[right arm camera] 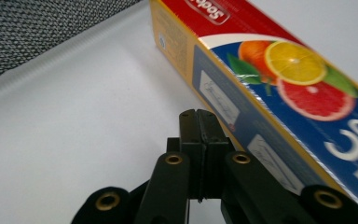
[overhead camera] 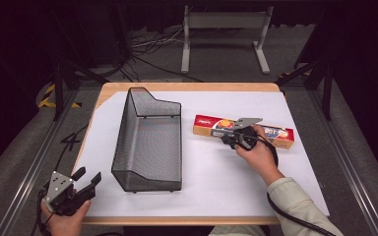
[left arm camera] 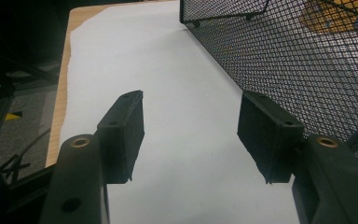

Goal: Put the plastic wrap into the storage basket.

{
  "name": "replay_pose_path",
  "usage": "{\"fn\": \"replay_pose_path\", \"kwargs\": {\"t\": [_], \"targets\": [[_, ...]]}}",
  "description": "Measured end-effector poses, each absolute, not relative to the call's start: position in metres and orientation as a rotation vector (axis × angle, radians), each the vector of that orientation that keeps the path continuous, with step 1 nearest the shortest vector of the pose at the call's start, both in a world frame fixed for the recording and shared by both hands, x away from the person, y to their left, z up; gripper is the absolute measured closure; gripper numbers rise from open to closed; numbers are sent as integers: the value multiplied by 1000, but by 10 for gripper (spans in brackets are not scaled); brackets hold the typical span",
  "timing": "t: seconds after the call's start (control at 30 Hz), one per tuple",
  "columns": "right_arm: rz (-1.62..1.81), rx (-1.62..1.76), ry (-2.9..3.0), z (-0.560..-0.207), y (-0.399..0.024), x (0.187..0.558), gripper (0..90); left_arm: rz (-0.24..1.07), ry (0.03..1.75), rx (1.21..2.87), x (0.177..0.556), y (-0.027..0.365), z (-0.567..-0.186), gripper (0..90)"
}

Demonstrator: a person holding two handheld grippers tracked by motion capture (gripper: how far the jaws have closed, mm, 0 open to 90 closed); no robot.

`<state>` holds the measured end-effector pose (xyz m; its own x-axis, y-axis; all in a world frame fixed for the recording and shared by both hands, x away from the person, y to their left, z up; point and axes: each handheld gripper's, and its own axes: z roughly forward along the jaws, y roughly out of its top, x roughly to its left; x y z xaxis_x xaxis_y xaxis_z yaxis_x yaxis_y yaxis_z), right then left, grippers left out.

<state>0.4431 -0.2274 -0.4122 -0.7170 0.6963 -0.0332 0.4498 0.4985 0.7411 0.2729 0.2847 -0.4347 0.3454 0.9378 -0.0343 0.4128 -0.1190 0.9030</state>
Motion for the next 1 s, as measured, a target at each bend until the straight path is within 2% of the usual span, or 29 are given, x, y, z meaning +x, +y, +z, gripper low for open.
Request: {"fn": "replay_pose_path", "kwargs": {"t": [0.3, 1.0], "targets": [[1079, 1012, 2333, -387, -263, 441, 900, 722, 1209, 1711, 276, 283, -435, 416], [981, 1236, 2179, -373, -332, 472, 900, 721, 1221, 1701, 273, 285, -435, 417]]}}
